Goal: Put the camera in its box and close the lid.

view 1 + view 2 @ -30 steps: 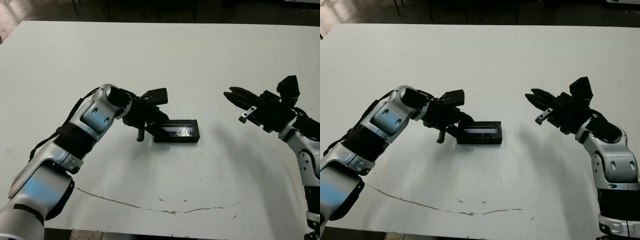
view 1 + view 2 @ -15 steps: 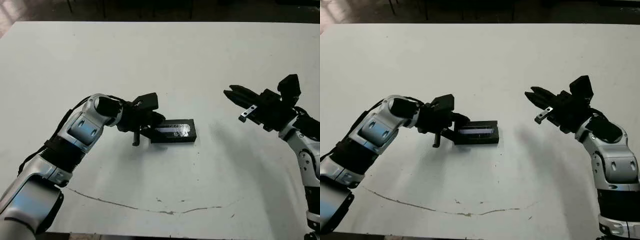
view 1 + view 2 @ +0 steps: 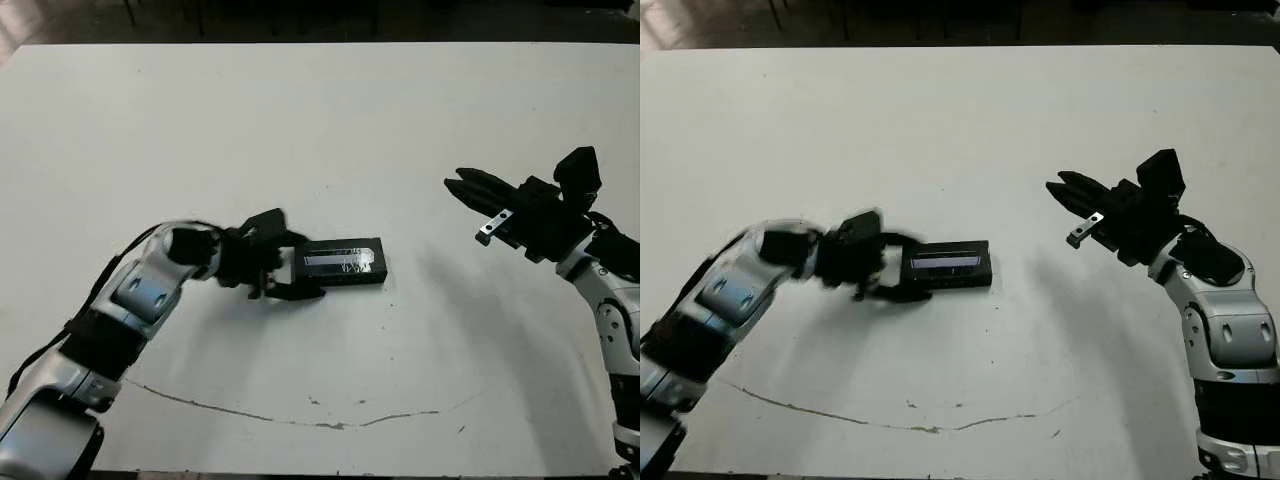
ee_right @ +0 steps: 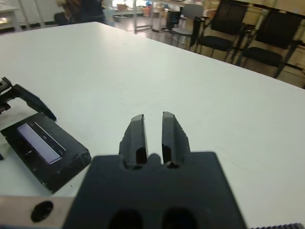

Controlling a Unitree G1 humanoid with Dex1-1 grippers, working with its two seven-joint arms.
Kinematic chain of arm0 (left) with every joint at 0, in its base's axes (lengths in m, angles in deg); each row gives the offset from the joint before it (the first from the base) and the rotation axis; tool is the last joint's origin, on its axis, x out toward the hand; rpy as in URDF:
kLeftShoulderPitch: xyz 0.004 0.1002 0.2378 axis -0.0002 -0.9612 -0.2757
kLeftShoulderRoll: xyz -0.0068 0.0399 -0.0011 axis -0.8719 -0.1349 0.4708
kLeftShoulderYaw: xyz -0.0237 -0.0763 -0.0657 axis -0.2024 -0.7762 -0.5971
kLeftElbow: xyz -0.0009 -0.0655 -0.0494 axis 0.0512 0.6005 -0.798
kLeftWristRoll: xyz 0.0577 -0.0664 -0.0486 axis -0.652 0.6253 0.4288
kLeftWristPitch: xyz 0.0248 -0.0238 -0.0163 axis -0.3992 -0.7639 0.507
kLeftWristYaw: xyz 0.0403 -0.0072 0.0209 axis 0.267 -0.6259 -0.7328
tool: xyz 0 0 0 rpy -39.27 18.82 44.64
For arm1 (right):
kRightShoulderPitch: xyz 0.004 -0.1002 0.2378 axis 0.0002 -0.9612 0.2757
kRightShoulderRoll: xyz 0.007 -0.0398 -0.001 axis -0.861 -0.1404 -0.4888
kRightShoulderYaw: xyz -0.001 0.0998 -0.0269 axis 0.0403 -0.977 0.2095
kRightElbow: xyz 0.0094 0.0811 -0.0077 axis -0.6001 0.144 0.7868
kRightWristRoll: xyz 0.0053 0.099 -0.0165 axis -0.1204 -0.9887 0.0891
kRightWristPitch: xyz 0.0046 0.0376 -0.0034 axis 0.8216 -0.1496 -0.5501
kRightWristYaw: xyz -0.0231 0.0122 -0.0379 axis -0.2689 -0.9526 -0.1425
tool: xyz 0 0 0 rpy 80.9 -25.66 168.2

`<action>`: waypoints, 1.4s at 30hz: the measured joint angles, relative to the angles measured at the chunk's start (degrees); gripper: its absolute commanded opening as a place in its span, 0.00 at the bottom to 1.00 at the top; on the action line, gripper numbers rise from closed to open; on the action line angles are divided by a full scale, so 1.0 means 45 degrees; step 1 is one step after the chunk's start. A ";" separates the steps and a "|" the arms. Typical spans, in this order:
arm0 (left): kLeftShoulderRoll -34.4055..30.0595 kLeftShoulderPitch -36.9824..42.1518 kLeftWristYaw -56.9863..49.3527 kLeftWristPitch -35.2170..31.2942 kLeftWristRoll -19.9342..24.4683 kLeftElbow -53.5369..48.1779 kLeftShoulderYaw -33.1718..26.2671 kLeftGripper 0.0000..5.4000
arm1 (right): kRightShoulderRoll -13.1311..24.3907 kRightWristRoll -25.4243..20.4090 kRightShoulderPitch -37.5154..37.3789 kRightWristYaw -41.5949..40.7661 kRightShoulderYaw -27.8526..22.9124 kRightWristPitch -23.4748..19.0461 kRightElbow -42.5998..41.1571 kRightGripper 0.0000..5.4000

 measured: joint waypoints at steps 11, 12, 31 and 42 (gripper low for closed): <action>-0.1644 -0.2019 0.0387 0.0050 0.1409 -0.0735 -0.2364 1.00 | -0.0024 -0.0139 -0.0056 -0.0220 0.0010 -0.0023 0.0213 0.00; -0.1689 -0.2302 0.0254 -0.0072 0.1592 -0.0863 -0.2716 1.00 | -0.0030 -0.0151 -0.0061 -0.0227 0.0010 -0.0020 0.0219 0.00; 0.4623 -0.7543 -1.0446 0.1471 0.3934 -0.7158 -0.8745 0.48 | -0.2449 0.0568 -0.2044 0.2358 -0.0164 0.3138 -0.0718 0.00; 0.6363 -0.7172 -1.2665 0.2317 0.1455 -0.8356 -0.6316 0.00 | -0.3312 0.1512 -0.2501 0.3747 0.0332 0.3810 -0.0808 0.00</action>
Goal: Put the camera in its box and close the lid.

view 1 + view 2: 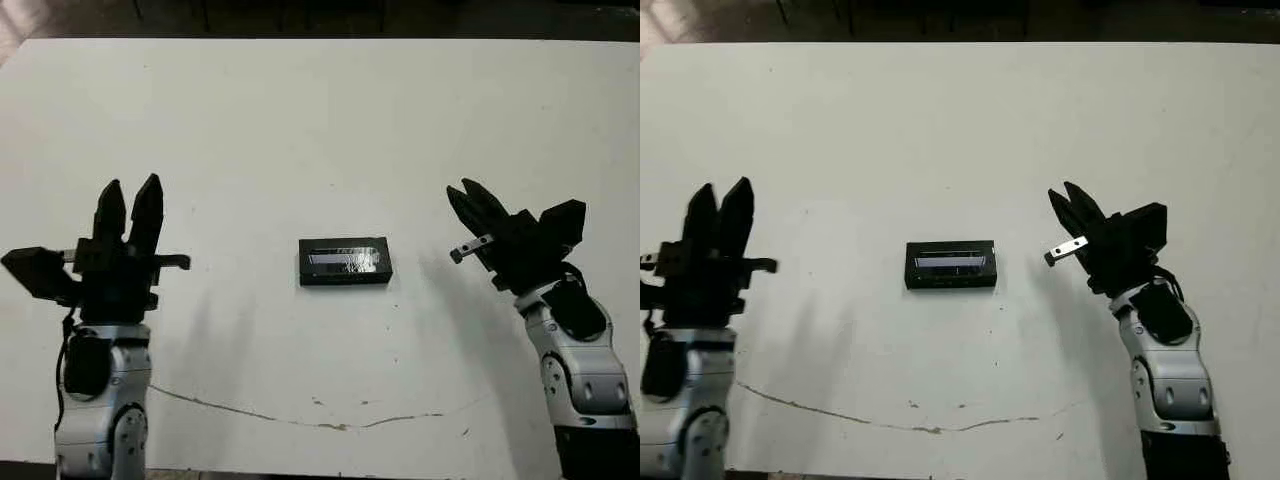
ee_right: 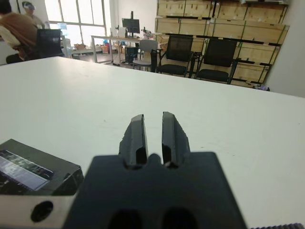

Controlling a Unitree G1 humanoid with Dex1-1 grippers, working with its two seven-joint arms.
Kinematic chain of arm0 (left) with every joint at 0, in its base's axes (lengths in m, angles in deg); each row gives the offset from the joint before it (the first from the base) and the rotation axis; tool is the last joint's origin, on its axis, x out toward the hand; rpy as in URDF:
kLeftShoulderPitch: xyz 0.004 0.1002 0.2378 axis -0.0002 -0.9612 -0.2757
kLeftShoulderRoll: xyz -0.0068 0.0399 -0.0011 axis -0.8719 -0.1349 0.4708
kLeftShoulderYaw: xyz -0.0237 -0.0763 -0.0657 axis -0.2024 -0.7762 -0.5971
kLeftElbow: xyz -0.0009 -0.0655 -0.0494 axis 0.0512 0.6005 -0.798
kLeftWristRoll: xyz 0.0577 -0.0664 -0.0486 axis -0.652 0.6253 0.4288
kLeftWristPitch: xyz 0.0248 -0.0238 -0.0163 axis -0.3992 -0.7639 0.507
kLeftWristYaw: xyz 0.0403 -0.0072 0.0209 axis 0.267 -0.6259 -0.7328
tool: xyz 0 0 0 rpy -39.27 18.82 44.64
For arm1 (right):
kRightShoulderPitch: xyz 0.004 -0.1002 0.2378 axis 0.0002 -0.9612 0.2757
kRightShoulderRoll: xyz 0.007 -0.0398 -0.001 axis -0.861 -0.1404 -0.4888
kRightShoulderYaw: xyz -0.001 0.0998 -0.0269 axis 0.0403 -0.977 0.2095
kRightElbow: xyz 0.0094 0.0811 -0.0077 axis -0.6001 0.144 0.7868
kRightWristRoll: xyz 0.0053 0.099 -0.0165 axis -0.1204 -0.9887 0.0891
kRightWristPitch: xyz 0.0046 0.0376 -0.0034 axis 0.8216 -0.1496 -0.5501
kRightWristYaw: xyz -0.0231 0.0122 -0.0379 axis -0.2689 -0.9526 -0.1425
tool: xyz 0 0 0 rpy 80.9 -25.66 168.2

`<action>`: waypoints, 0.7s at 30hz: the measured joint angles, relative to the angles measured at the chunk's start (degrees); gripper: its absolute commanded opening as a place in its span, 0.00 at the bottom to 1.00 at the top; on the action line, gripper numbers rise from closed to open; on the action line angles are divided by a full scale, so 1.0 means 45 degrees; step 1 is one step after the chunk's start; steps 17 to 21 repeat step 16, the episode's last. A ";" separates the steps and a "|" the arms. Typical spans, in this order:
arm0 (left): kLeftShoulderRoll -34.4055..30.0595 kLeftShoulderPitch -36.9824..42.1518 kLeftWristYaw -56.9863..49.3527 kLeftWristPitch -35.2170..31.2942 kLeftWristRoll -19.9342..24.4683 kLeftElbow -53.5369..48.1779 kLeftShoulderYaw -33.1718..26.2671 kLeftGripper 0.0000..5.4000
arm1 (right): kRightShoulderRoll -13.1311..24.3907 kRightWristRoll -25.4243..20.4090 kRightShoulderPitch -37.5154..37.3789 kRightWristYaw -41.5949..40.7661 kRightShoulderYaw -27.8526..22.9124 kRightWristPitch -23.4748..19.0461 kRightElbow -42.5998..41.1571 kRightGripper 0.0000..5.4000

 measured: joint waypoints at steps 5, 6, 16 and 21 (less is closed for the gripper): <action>-0.0022 0.0546 -0.0230 0.0189 -0.0872 0.0610 0.0337 0.00 | -0.0249 0.0065 -0.0330 0.0274 0.0253 0.0015 -0.0882 0.00; -0.0027 0.0651 -0.0254 0.0189 -0.0952 0.0685 0.0354 0.00 | -0.0268 0.0101 -0.0362 0.0370 0.0289 0.0005 -0.1070 0.00; -0.0055 0.0709 -0.0278 -0.0091 -0.1098 0.0624 0.0542 0.00 | -0.0635 0.0315 -0.0766 0.0985 0.0425 0.0433 -0.1714 0.00; -0.0055 0.0709 -0.0278 -0.0091 -0.1098 0.0624 0.0542 0.00 | -0.0635 0.0315 -0.0766 0.0985 0.0425 0.0433 -0.1714 0.00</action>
